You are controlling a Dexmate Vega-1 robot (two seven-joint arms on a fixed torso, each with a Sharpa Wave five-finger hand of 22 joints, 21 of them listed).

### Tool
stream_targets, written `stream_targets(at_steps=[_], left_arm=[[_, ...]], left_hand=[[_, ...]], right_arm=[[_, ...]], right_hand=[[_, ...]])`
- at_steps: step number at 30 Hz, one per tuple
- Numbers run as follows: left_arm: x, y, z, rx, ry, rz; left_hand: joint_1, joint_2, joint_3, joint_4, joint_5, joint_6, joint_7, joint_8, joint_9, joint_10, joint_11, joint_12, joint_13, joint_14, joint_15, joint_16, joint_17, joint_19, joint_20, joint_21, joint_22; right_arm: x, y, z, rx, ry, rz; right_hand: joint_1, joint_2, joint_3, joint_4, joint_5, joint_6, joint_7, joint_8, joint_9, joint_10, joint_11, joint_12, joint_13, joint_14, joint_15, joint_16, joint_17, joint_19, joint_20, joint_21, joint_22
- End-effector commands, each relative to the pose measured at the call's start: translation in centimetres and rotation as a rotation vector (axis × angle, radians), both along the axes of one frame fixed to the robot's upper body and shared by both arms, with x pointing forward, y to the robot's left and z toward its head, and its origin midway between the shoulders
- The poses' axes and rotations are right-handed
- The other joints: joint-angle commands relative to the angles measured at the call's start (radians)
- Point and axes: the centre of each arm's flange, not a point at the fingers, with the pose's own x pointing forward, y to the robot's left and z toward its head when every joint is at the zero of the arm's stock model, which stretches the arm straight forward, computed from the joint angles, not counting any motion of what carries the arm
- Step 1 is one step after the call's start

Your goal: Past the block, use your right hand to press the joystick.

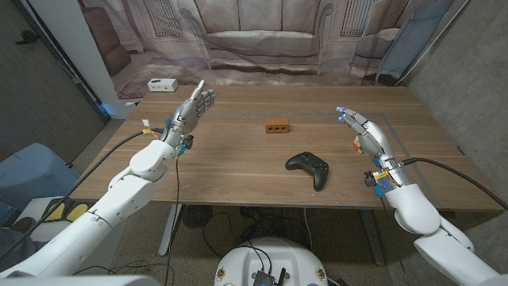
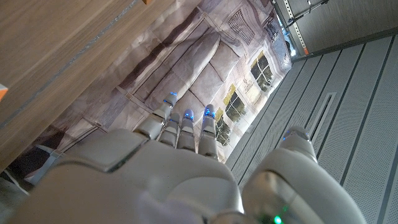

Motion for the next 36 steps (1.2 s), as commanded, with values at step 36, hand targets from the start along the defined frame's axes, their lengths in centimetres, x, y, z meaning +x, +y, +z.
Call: stream_targets(at_steps=[36], left_arm=[[1.2, 1.8, 0.6, 0.039, -0.006, -0.033]], left_hand=[[0.010, 0.005, 0.004, -0.010, -0.002, 0.013, -0.001, -0.004, 0.005, 0.010, -0.006, -0.008, 0.001, 0.005, -0.002, -0.003, 0.001, -0.007, 0.004, -0.004, 0.004]], right_arm=[[-0.4, 3.6, -0.2, -0.266, -0.117, -0.352]], right_hand=[[0.009, 0.003, -0.001, -0.004, 0.014, 0.028, -0.034, -0.009, 0.004, -0.031, -0.055, -0.025, 0.003, -0.020, -0.010, -0.014, 0.004, -0.015, -0.006, -0.007, 0.001]])
